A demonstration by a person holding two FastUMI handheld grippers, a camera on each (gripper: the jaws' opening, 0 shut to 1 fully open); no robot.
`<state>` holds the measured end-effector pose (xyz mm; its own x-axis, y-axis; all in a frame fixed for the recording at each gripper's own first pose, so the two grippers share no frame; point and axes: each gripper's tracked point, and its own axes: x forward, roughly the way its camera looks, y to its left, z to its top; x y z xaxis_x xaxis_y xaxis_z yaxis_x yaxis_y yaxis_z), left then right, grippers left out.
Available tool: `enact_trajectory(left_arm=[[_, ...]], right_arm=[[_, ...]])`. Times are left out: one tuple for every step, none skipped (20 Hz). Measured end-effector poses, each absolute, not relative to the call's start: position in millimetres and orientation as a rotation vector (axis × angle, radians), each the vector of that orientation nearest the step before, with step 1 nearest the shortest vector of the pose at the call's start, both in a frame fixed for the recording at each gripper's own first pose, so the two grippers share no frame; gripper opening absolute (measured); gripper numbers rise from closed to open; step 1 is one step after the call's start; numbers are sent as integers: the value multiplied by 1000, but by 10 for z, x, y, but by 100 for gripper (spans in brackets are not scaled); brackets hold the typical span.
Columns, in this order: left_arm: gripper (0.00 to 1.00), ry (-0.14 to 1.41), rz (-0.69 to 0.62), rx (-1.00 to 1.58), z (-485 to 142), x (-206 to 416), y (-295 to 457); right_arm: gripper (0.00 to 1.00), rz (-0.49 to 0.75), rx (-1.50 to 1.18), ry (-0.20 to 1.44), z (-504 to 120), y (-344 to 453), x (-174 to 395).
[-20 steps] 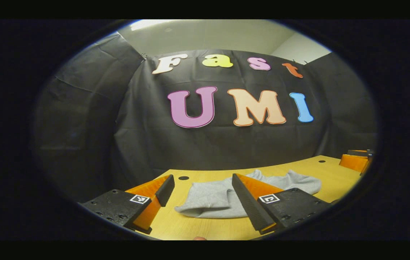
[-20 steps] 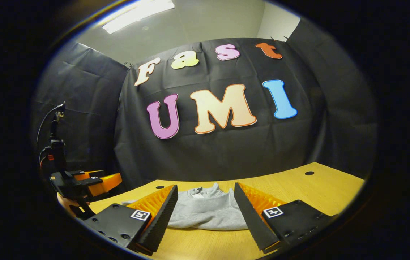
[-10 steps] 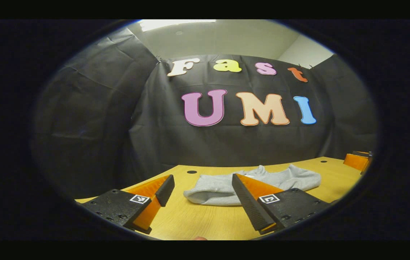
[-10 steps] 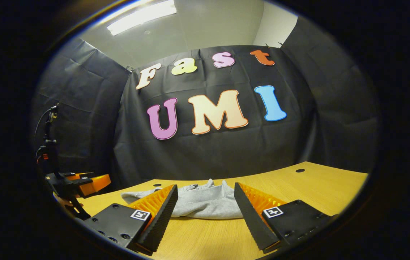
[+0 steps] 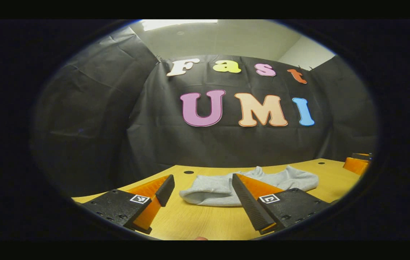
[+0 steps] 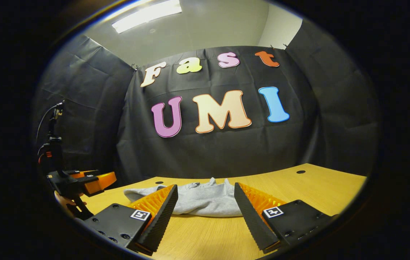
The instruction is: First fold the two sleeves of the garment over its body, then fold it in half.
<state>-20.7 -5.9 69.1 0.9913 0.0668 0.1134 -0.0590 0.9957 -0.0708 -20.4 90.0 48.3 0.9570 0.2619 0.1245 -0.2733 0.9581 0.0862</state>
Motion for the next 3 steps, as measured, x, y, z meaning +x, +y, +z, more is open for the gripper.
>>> enact_trajectory(left_arm=[[92,-119,66,-62,709,-195,-55],[94,-121,68,-65,704,-187,-63],[92,-118,64,-76,691,-175,-75]], right_arm=[[94,276,100,-110,483,911,-217],[97,278,97,-108,490,903,-220],[97,281,93,-105,485,906,-220]])
